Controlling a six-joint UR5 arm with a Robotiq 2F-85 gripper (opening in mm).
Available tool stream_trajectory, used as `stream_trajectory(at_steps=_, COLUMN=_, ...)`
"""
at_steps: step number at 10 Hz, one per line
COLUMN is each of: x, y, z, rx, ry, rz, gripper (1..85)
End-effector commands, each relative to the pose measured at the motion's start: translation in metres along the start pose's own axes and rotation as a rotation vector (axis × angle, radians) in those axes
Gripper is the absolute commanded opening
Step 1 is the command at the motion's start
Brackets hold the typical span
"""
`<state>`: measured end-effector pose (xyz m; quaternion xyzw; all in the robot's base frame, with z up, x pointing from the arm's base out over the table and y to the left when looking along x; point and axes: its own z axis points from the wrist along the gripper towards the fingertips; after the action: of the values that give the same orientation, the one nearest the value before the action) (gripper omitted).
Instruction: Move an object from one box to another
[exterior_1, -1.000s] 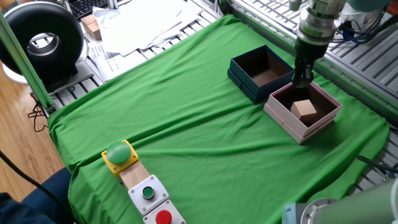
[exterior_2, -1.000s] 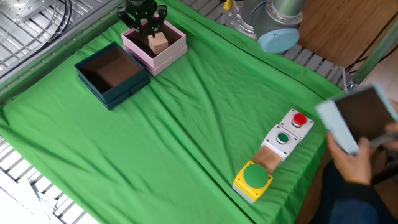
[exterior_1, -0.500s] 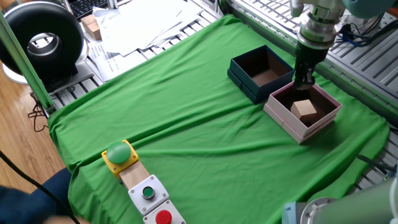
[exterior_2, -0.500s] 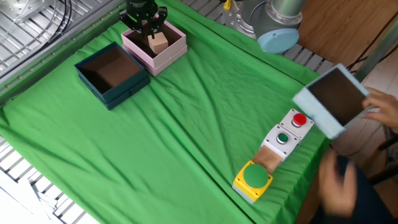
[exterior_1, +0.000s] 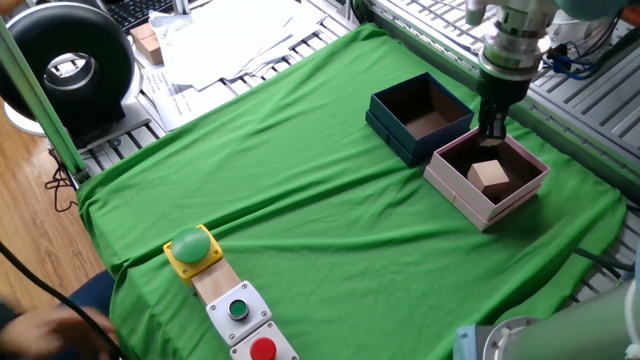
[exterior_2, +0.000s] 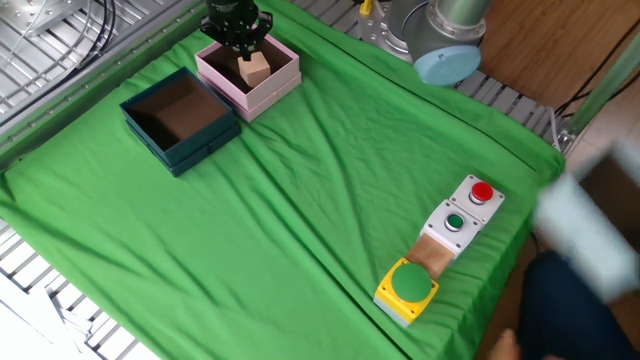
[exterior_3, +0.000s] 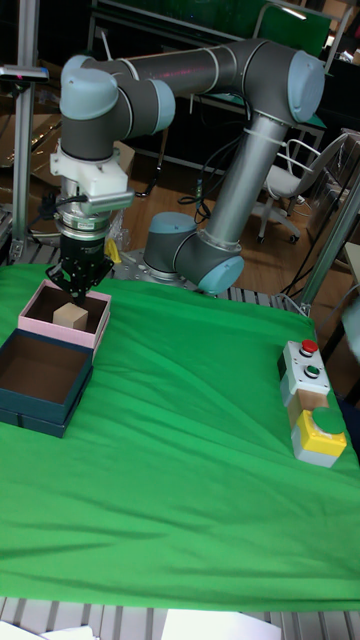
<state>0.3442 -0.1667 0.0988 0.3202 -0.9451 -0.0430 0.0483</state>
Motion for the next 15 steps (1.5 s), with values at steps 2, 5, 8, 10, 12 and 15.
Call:
stream_trajectory(at_steps=2, x=0.002, y=-0.005, z=-0.001, rx=0.018, ry=0.008, rz=-0.142, gripper=30.0)
stream_trajectory(at_steps=5, x=0.013, y=-0.002, z=0.014, rx=0.015, ry=0.01, rz=-0.262, gripper=67.0)
stream_trajectory(at_steps=8, x=0.014, y=0.008, z=0.026, rx=-0.009, ry=-0.013, rz=-0.284, gripper=77.7)
stream_trajectory(at_steps=10, x=0.022, y=0.007, z=0.031, rx=-0.01, ry=-0.001, rz=-0.305, gripper=81.0)
stream_trajectory(at_steps=12, x=0.024, y=0.006, z=0.039, rx=-0.013, ry=-0.013, rz=-0.329, gripper=85.0)
stream_trajectory(at_steps=15, x=0.023, y=-0.005, z=0.053, rx=0.01, ry=-0.027, rz=-0.356, gripper=85.0)
